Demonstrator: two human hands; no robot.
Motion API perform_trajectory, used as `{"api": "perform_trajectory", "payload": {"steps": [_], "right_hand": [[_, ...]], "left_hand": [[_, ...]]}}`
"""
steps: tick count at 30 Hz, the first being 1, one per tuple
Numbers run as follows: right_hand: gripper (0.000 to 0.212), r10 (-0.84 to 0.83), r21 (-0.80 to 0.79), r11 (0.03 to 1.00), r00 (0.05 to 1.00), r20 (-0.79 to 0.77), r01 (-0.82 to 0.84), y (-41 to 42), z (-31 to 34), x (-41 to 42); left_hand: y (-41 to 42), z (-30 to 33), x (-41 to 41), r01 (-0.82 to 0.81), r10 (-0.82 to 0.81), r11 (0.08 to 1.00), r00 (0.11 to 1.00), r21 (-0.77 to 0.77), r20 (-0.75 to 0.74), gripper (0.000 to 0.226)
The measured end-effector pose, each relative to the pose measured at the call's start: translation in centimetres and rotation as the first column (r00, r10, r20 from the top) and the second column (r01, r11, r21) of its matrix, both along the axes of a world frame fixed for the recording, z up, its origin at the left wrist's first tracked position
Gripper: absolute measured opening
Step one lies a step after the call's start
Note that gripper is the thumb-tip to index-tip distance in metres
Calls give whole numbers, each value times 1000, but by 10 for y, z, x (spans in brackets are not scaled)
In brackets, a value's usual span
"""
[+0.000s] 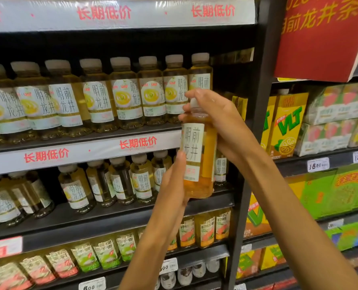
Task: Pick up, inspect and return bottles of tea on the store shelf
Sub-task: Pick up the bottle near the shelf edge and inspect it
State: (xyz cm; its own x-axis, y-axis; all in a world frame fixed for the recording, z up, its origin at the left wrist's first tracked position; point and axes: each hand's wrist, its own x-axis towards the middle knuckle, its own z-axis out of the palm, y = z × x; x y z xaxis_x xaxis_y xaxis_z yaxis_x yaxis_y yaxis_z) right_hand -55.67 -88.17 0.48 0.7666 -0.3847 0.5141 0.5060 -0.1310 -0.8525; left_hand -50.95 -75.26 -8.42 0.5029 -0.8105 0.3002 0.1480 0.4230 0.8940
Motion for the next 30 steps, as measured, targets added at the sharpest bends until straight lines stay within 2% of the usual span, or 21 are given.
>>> {"api": "perform_trajectory", "payload": {"steps": [3,5,7,9,11,13,15,16,19,21,23,26,28,30], "right_hand": [[30,207,178,963,978,-15,-201,3,-3,1],[27,321,252,916,947,10,-313,6,-3,0],[21,296,209,933,955,17,-293,8,-2,0],[17,188,98,978,982,-8,-186,10,-1,-1],[18,54,-19,998,998,-17,-54,12,1,-2],[21,0,-64,998,1000,-18,-1,15,2,-1],[22,23,-65,998,999,-43,-26,16,3,0],[22,53,-59,997,997,-56,-57,15,4,0],[24,229,51,973,972,-47,-227,14,5,0],[22,307,117,946,952,-13,-304,15,3,1],[18,311,129,942,950,12,-310,16,3,2],[14,192,44,981,981,-1,-191,17,1,1],[14,83,1,997,997,-2,-83,19,1,1],[18,46,-2,999,999,-23,-46,21,1,3]], "left_hand": [[5,3,1,207,-214,977,943,-55,-254,60],[8,2,1,279,-276,960,909,-36,-313,66],[9,-5,3,231,-219,973,943,19,-251,65],[12,-8,5,18,-9,994,996,104,-86,58],[15,-7,3,-138,130,980,989,141,65,61],[13,-7,1,-181,161,972,977,150,137,67],[11,-7,-2,-176,163,978,980,109,115,63],[11,-6,-2,-140,135,986,989,86,59,65],[12,-3,-3,62,-58,998,986,24,-156,66],[13,-4,-3,150,-143,988,969,20,-201,64],[11,-7,-5,95,-84,994,983,62,-163,61],[14,-4,-5,-167,160,974,986,153,53,47],[13,-5,-7,-234,211,961,965,148,155,52],[11,-5,-9,-262,245,952,962,157,120,66]]}}
